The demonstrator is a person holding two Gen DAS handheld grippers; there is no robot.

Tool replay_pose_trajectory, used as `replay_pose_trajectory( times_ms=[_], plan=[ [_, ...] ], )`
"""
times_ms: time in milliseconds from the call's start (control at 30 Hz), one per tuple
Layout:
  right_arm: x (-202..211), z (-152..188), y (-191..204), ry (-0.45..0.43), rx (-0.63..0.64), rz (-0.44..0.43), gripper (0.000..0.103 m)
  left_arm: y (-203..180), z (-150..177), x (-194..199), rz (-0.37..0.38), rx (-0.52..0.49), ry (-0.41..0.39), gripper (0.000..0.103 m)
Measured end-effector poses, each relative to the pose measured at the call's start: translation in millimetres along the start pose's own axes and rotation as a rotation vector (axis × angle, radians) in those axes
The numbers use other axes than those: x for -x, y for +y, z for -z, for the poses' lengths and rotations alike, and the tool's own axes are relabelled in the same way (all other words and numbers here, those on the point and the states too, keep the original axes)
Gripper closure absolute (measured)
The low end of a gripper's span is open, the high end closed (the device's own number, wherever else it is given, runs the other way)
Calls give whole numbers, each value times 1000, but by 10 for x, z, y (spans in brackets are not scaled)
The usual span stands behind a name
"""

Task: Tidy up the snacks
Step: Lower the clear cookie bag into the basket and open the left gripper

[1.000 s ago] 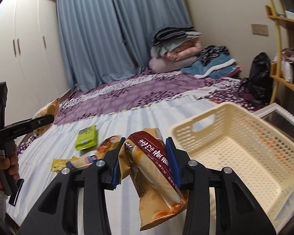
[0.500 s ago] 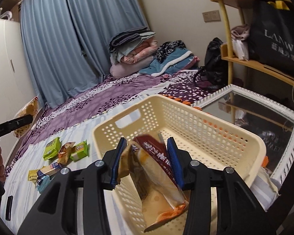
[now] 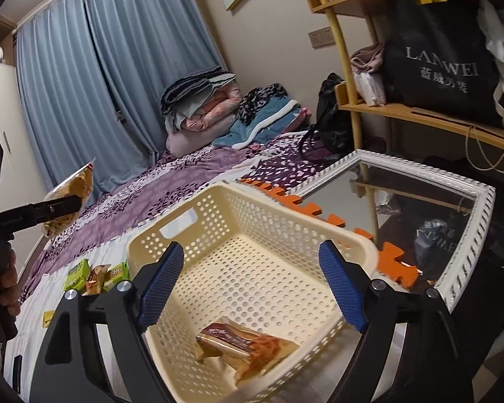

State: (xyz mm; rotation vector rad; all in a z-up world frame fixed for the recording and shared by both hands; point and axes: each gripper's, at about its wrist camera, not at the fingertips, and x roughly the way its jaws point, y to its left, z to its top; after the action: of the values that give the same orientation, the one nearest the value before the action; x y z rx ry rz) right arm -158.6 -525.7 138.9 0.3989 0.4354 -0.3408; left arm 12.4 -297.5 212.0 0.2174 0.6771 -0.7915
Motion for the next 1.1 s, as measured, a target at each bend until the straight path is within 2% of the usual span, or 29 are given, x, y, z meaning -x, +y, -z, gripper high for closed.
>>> replay_pose_trajectory(
  times_ms=[300,367,433,467,533,767,833,1100],
  plan=[
    [124,-55,-136,-12,-19,32,21,-432,-65,-349,107,-33,43,47],
    [124,-56,-143,-9,-23,34,21,-504,-71,-410,131,-34,52,44],
    [117,-53,-146,-4,-26,35,21,-564,-75,-457,153,-31,56,20],
    [115,-53,-147,-2,-26,36,21,-574,-72,-462,153,-27,53,16],
    [110,-51,-140,3,-24,38,21,-566,-73,-454,158,-22,49,15],
    [59,-66,-107,16,-36,20,20,-291,-67,-264,92,24,26,15],
    [48,-73,-50,16,-33,11,20,-187,-52,-166,53,37,14,10],
    [34,-67,243,23,11,-25,15,207,94,256,-37,86,-30,7]
  ],
)
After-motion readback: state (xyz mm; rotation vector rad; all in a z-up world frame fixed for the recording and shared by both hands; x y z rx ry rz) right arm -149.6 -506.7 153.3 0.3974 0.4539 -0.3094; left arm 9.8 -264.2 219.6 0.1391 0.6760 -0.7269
